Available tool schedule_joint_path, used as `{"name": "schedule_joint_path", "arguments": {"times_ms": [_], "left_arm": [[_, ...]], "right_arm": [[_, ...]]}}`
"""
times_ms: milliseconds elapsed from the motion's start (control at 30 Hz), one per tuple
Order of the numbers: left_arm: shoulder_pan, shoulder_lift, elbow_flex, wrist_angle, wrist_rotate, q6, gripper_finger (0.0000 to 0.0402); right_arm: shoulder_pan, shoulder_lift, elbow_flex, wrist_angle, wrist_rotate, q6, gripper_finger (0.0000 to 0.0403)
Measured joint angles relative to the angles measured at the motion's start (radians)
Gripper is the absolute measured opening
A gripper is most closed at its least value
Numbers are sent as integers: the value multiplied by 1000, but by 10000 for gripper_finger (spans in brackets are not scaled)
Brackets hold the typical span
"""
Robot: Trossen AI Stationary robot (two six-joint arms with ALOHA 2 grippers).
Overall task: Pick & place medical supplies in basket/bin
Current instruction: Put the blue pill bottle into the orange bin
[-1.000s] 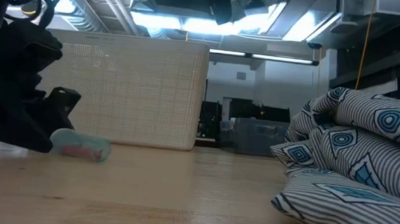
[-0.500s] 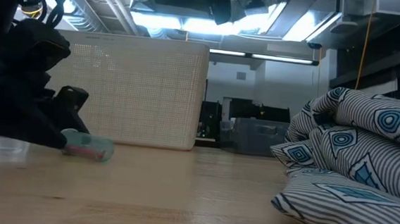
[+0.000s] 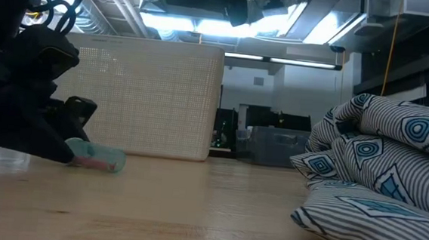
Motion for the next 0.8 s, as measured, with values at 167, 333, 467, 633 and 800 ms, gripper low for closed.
{"name": "schedule_joint_path", "arguments": {"times_ms": [167, 333, 467, 633, 800], "left_arm": [[0, 0, 0, 0, 0, -4, 137], [0, 0, 0, 6, 1, -5, 120], [0, -2, 0, 40, 22, 2, 110], [0, -34, 0, 20, 47, 2, 108], [-4, -108, 0, -63, 71, 2, 107]], "right_arm": [[0, 0, 0, 0, 0, 0, 262], [0, 0, 0, 0, 1, 0, 262], [0, 0, 0, 0, 2, 0, 262], [0, 0, 0, -1, 2, 0, 262], [0, 0, 0, -3, -1, 0, 262]]}}
